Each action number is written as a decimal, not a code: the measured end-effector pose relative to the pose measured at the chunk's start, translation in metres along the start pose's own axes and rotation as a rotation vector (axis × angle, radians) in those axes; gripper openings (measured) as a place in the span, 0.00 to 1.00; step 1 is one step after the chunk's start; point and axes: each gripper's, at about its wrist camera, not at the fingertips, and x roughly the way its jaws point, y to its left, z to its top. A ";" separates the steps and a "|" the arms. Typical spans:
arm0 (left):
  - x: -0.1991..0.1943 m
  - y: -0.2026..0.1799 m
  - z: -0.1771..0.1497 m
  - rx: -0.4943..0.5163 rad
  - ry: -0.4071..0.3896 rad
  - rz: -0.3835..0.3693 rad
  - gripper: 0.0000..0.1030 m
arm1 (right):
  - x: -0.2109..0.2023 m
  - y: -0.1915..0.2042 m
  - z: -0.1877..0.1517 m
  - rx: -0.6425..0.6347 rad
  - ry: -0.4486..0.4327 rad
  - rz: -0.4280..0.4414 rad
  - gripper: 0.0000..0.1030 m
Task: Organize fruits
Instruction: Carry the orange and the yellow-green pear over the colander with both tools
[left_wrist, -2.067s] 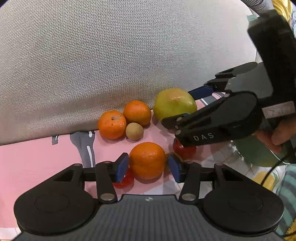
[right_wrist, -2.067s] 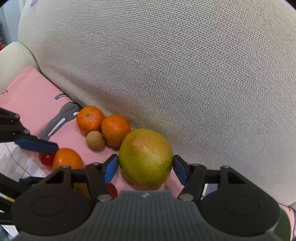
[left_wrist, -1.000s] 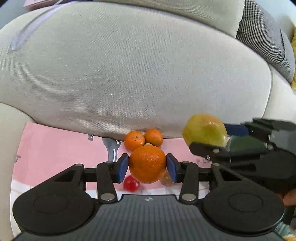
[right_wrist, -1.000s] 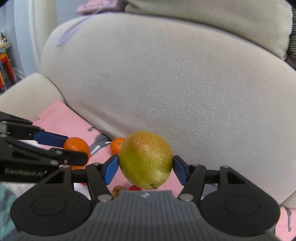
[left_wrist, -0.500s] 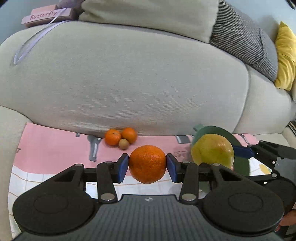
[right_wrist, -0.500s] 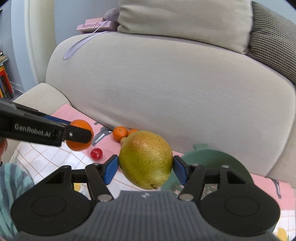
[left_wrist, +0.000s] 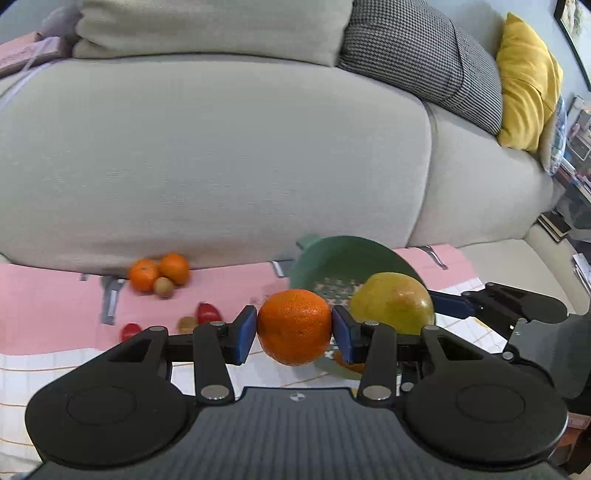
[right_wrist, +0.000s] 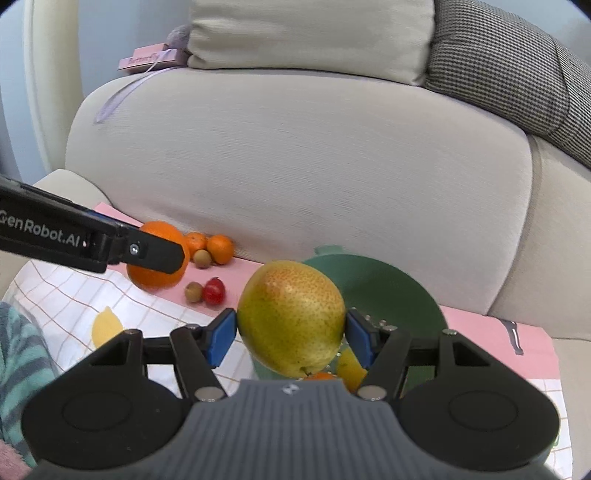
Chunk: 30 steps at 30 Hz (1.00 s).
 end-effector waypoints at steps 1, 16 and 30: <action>0.005 -0.003 0.001 0.001 0.007 -0.007 0.49 | 0.001 -0.003 -0.001 0.001 0.001 -0.003 0.60; 0.074 -0.039 0.012 0.066 0.128 -0.046 0.49 | 0.047 -0.042 -0.006 -0.120 0.080 -0.058 0.60; 0.124 -0.033 0.020 0.075 0.214 -0.032 0.49 | 0.093 -0.048 -0.001 -0.272 0.101 -0.067 0.60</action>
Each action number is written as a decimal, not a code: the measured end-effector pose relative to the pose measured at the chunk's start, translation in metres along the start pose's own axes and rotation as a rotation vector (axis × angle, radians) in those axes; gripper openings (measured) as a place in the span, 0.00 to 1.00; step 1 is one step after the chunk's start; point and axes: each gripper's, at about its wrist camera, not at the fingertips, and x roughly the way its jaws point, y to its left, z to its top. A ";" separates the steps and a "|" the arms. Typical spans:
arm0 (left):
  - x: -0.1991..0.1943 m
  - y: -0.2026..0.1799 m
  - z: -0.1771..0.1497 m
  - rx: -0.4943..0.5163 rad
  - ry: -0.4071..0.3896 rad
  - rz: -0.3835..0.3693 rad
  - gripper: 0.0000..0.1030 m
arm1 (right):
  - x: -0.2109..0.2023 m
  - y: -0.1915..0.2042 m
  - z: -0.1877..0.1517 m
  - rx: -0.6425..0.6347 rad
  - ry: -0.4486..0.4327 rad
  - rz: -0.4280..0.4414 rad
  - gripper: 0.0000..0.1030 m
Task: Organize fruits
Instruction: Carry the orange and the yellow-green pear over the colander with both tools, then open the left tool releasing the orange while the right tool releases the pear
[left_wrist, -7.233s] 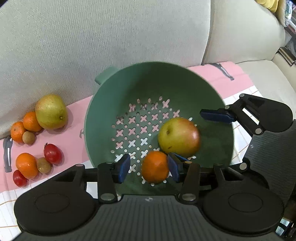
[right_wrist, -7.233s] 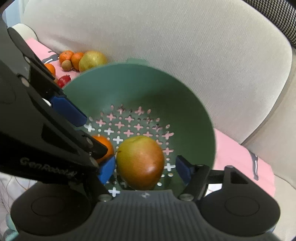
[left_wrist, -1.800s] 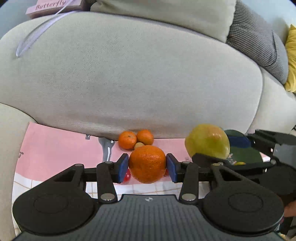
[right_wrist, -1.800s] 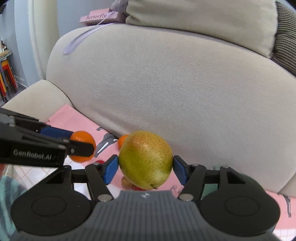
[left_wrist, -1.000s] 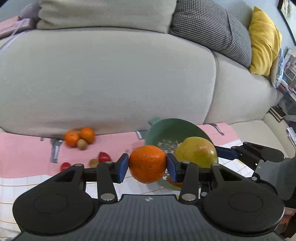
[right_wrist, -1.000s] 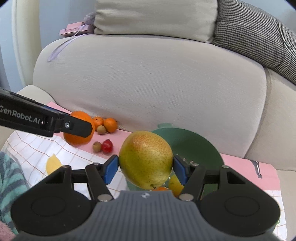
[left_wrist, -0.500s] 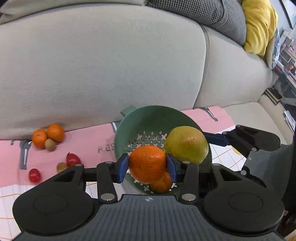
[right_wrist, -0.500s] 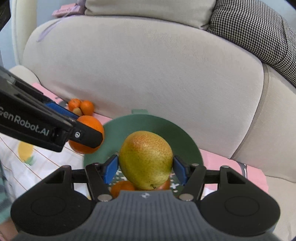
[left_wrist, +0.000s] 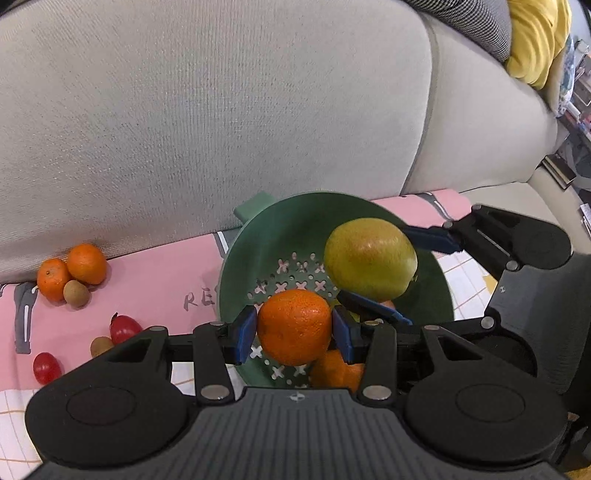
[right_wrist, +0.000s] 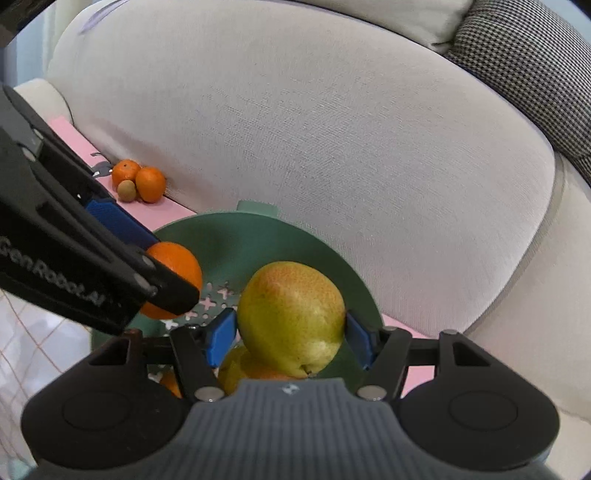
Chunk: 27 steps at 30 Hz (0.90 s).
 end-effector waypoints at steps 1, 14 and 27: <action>0.003 0.001 0.000 0.003 0.004 0.003 0.49 | 0.003 0.000 0.001 -0.004 0.003 -0.001 0.60; 0.023 0.010 0.009 -0.001 0.029 -0.002 0.49 | 0.031 0.002 0.002 -0.043 0.043 0.011 0.60; 0.038 0.004 0.019 0.026 0.031 -0.008 0.49 | 0.045 -0.008 -0.014 -0.034 0.088 0.009 0.60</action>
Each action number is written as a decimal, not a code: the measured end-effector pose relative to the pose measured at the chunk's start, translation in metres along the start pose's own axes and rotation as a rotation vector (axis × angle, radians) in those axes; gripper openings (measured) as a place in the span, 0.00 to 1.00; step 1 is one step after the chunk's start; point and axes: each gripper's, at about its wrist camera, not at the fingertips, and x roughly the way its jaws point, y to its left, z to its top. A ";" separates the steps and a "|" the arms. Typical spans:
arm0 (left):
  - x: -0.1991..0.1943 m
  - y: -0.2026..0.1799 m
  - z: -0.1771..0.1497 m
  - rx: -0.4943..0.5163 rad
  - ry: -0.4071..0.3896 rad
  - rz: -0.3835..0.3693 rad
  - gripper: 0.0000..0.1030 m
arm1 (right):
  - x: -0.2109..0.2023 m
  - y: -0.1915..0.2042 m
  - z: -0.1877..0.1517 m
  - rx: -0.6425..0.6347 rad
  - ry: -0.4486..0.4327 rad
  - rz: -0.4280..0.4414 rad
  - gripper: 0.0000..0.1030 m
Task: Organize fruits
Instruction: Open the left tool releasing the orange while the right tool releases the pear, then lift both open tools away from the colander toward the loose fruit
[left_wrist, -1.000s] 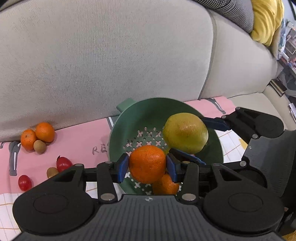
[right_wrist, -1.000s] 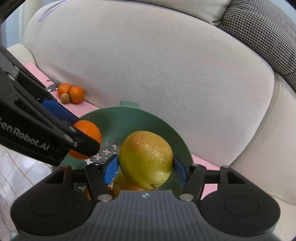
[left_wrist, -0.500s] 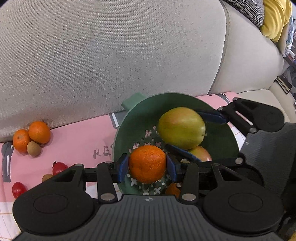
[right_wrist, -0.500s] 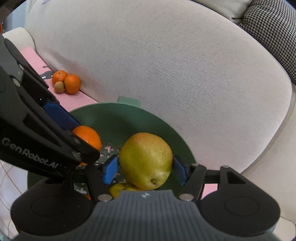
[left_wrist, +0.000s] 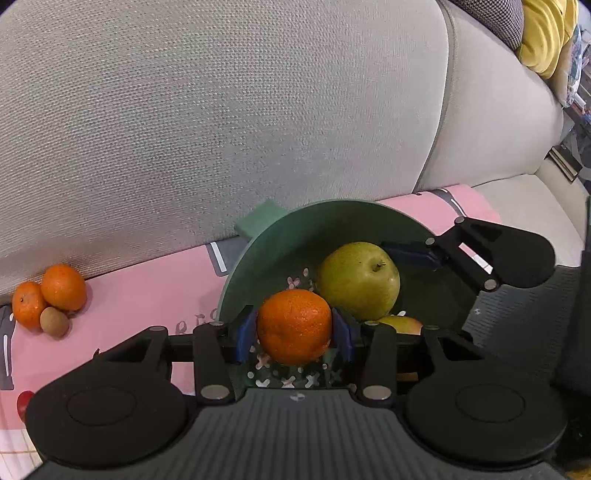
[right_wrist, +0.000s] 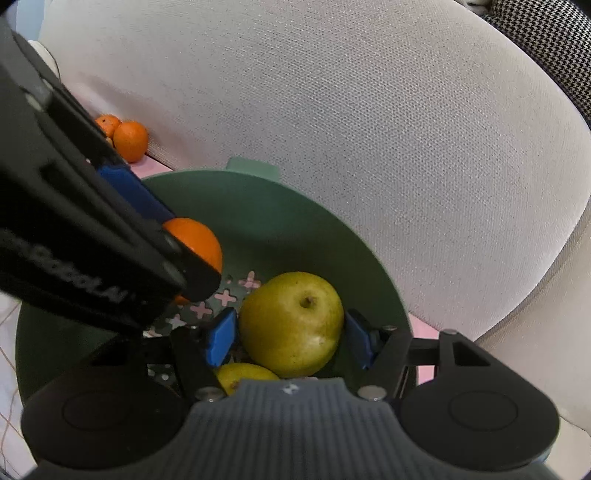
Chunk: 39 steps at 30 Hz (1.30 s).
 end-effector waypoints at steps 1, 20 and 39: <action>0.002 -0.001 0.000 0.004 0.002 0.001 0.49 | 0.000 0.000 -0.001 -0.003 0.001 0.000 0.60; 0.011 -0.013 0.000 0.090 0.040 0.080 0.53 | -0.030 0.020 -0.021 -0.079 -0.019 -0.030 0.71; -0.067 -0.016 -0.012 0.094 -0.089 0.152 0.62 | -0.091 0.027 -0.036 -0.025 -0.080 -0.077 0.90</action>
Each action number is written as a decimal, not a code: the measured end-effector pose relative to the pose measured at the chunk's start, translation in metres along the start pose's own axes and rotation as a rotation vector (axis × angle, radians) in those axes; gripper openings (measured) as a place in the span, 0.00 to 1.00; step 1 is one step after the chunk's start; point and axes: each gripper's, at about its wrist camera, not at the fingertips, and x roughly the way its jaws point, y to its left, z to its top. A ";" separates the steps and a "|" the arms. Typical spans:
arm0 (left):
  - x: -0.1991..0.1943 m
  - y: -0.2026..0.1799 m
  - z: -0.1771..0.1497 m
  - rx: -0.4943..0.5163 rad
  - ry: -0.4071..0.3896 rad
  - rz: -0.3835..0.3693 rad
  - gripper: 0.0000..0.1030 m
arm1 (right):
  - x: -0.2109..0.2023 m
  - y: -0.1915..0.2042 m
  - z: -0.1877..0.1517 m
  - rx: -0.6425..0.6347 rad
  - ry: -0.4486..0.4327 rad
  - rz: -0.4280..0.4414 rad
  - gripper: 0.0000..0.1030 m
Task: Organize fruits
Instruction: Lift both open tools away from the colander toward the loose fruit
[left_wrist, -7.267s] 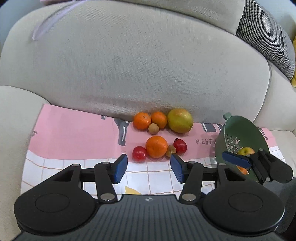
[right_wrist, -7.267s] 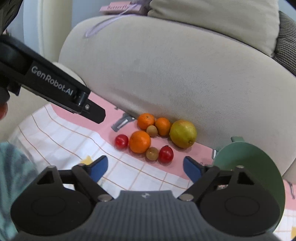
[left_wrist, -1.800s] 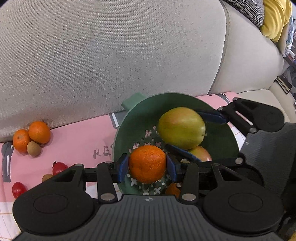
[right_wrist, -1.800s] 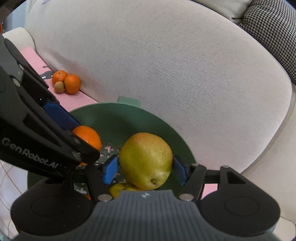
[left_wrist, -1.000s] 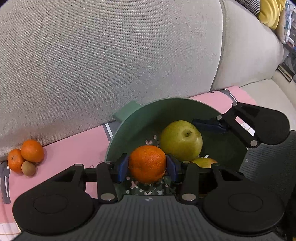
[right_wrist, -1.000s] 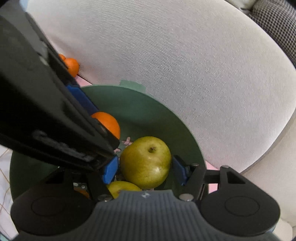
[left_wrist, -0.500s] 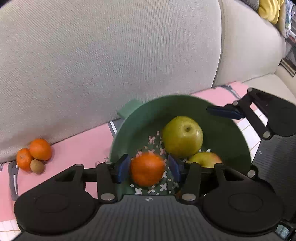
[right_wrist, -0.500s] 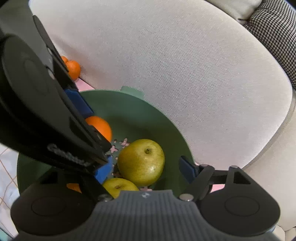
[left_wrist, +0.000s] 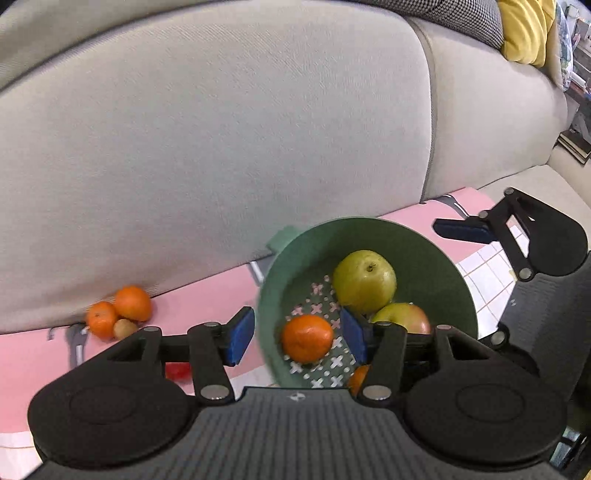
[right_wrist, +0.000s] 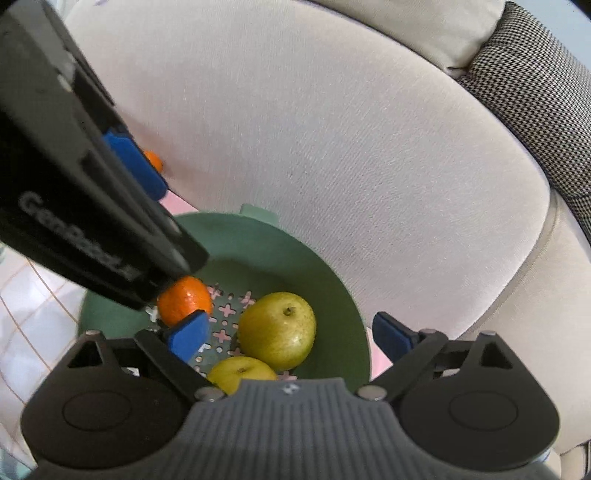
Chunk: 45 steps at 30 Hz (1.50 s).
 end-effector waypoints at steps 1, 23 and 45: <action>-0.005 0.001 -0.002 0.002 -0.008 0.011 0.62 | -0.006 0.001 0.000 0.017 -0.003 0.005 0.90; -0.097 0.069 -0.057 -0.117 -0.105 0.155 0.65 | -0.044 0.053 0.063 0.402 -0.082 0.277 0.94; -0.096 0.162 -0.099 -0.345 -0.093 0.137 0.65 | -0.019 0.119 0.104 0.305 -0.032 0.339 0.90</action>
